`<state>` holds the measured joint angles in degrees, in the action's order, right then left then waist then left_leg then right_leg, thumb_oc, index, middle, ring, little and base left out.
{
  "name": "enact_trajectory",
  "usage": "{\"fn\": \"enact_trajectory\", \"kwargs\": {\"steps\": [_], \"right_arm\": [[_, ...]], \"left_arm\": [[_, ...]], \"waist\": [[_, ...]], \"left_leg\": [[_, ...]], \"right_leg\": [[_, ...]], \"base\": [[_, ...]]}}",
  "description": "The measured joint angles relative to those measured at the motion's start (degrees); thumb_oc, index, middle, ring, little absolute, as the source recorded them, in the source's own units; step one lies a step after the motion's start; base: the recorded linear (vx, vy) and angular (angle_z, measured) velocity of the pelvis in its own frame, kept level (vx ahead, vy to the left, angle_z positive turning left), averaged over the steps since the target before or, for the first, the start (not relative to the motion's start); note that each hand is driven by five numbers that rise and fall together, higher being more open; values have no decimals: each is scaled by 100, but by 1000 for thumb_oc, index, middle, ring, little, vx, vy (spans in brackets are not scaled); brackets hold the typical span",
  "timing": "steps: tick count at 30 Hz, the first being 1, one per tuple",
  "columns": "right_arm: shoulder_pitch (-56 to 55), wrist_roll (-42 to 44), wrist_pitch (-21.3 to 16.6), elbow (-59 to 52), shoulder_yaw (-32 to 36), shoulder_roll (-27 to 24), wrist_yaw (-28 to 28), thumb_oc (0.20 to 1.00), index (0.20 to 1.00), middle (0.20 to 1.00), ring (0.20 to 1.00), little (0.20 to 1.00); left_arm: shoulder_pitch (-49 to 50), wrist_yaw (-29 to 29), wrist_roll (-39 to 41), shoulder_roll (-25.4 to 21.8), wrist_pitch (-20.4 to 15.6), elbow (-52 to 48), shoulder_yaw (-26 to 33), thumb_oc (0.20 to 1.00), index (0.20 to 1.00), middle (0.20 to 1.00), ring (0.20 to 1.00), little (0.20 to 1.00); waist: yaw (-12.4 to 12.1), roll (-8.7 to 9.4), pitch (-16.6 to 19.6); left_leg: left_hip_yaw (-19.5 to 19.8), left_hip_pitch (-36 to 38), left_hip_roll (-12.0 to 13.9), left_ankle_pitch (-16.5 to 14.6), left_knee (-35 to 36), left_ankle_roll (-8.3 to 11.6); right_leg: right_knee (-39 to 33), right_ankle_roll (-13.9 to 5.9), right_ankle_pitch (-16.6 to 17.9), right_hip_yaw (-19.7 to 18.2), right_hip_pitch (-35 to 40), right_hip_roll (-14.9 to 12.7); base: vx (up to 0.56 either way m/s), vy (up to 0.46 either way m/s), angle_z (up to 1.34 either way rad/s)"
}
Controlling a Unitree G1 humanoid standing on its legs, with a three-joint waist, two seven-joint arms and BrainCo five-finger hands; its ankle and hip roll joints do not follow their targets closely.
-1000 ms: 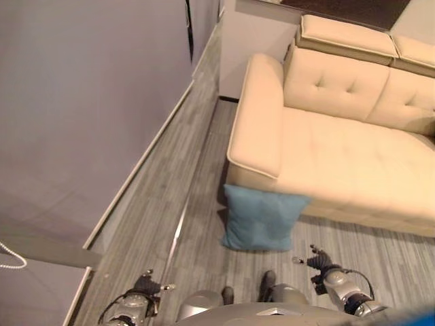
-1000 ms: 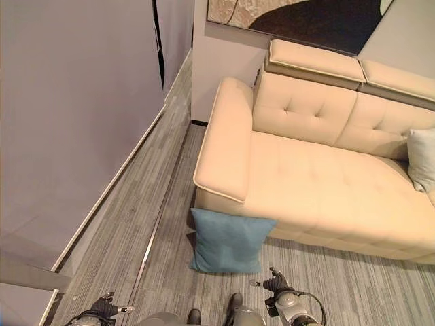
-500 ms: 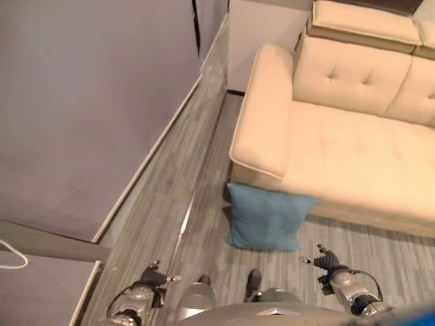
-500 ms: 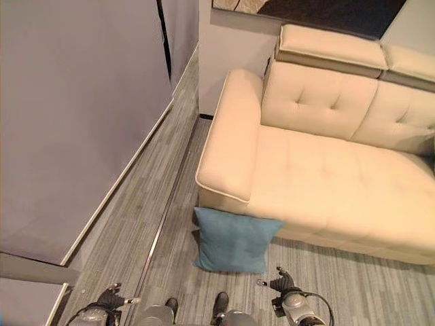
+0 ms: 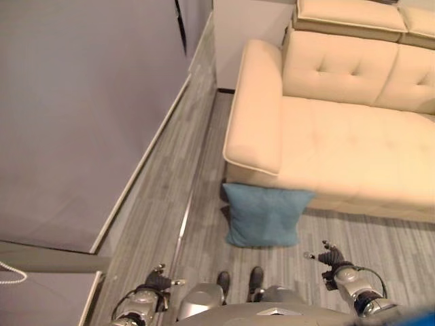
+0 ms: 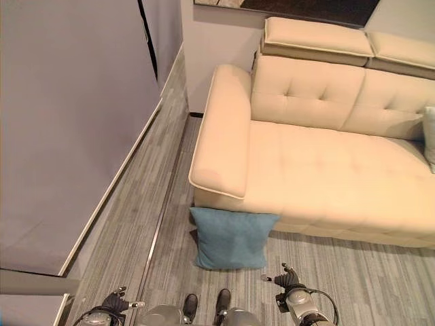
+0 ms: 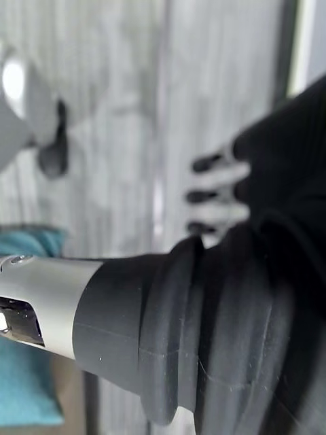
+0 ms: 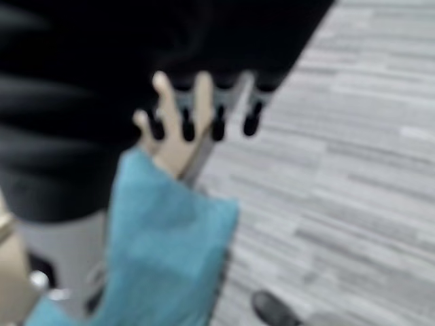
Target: Pick up all the scattered cushions and arrange them neatly on the sofa.
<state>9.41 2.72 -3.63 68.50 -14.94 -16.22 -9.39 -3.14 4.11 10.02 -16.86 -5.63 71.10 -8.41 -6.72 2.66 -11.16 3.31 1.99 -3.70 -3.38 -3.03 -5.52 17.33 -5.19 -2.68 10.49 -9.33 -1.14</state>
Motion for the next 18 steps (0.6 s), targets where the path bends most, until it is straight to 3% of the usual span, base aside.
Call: {"fn": "enact_trajectory", "kwargs": {"steps": [1, 3, 4, 5, 6, 8, 9, 11, 12, 14, 15, 17, 18], "right_arm": [[-53, -16, 29, -4, -6, 13, 21, 1000, 1000, 1000, 1000, 1000], [-35, -23, 33, -16, -5, 26, 21, 1000, 1000, 1000, 1000, 1000], [25, -24, 32, -48, -7, 47, 19, 1000, 1000, 1000, 1000, 1000], [40, -25, 24, -143, -7, 49, 23, 1000, 1000, 1000, 1000, 1000], [53, -31, 15, -240, -15, 68, 28, 1000, 1000, 1000, 1000, 1000], [41, -30, 19, -352, -24, 69, 28, 1000, 1000, 1000, 1000, 1000], [9, -25, 37, -358, -23, 69, 24, 1000, 1000, 1000, 1000, 1000], [-55, -16, 45, -326, -85, 88, 26, 1000, 1000, 1000, 1000, 1000], [-60, -11, 42, -291, -106, 101, 20, 1000, 1000, 1000, 1000, 1000], [-161, 0, 34, -274, -115, 42, 18, 1000, 1000, 1000, 1000, 1000], [-78, 27, 28, -288, -113, 29, 17, 1000, 1000, 1000, 1000, 1000], [-62, 59, 0, -391, -78, -12, 12, 1000, 1000, 1000, 1000, 1000], [-35, 115, -43, -417, 6, -46, 5, 1000, 1000, 1000, 1000, 1000]], "left_arm": [[25, 1, 2, -27, -3, -2, 124, 1000, 1000, 1000, 1000, 1000], [66, 0, 2, -35, -4, 5, 157, 1000, 1000, 1000, 1000, 1000], [83, -2, 2, -38, 3, 30, 153, 1000, 1000, 1000, 1000, 1000], [118, -3, 4, -18, 9, 103, 165, 1000, 1000, 1000, 1000, 1000], [208, -1, 9, -13, 22, 141, 187, 1000, 1000, 1000, 1000, 1000], [189, 11, 11, -10, 29, 249, 221, 1000, 1000, 1000, 1000, 1000], [192, 11, 10, -26, 16, 270, 229, 1000, 1000, 1000, 1000, 1000], [208, 16, 10, -78, -10, 221, 224, 1000, 1000, 1000, 1000, 1000], [232, 35, 14, -63, -35, 220, 224, 1000, 1000, 1000, 1000, 1000], [189, 80, 27, 76, -36, 193, 113, 1000, 1000, 1000, 1000, 1000], [181, 85, 60, 89, -64, 182, 115, 1000, 1000, 1000, 1000, 1000], [87, 87, 63, 113, -55, 196, 97, 1000, 1000, 1000, 1000, 1000], [-38, 83, 65, 114, -56, 195, 42, 1000, 1000, 1000, 1000, 1000]], "waist": [[-3, 48, 12], [-82, 101, 48], [-102, 105, 50], [-110, 101, 56], [-199, 85, 47], [-104, 80, 39], [8, 78, 33], [-8, 237, 102], [-15, 264, 133], [84, 54, 326], [33, 20, 297], [132, 50, 291], [121, 127, 233]], "left_leg": [[-3, 8, -3, -84, 8, 4], [-128, 16, 15, -49, 13, 46], [-199, -4, 28, -36, -8, 46], [-237, -28, 19, -79, -2, 120], [-259, -26, 45, -87, -1, 63], [-93, -22, 93, -108, 7, 64], [53, 22, 108, -91, 79, 162], [65, 144, 34, -144, 103, 246], [176, 167, 20, -214, 82, 305], [664, 88, 317, -260, 64, 492], [680, 1, 477, -246, 22, 562], [793, -320, 497, -208, -350, 658], [818, -638, 451, -164, -773, 735]], "right_leg": [[420, -18, -182, -11, -121, -166], [466, 103, -301, 50, -231, -467], [458, 59, -287, 149, -257, -702], [254, 41, -271, 307, -259, -937], [-243, -84, -175, 286, -176, -1165], [-581, -251, -83, -423, -128, -1022], [-723, -266, -40, -543, -113, -933], [-1146, -75, 244, -373, 14, -896], [-1234, 10, 612, -463, 123, -875], [-1643, 128, 559, -252, 405, -528], [-1741, 264, 640, -130, 508, -418], [-1940, 304, 648, 116, 590, -370], [-2049, 414, 657, 289, 594, -366]], "base": [[75, -109, 3], [71, -128, -18], [99, -86, -34], [204, -113, -50], [282, -170, -45], [290, -217, 12], [246, -249, 64], [183, -225, 42], [99, -137, 37], [100, -216, 81], [90, -259, 88], [41, -166, 64], [27, -103, 58]]}}
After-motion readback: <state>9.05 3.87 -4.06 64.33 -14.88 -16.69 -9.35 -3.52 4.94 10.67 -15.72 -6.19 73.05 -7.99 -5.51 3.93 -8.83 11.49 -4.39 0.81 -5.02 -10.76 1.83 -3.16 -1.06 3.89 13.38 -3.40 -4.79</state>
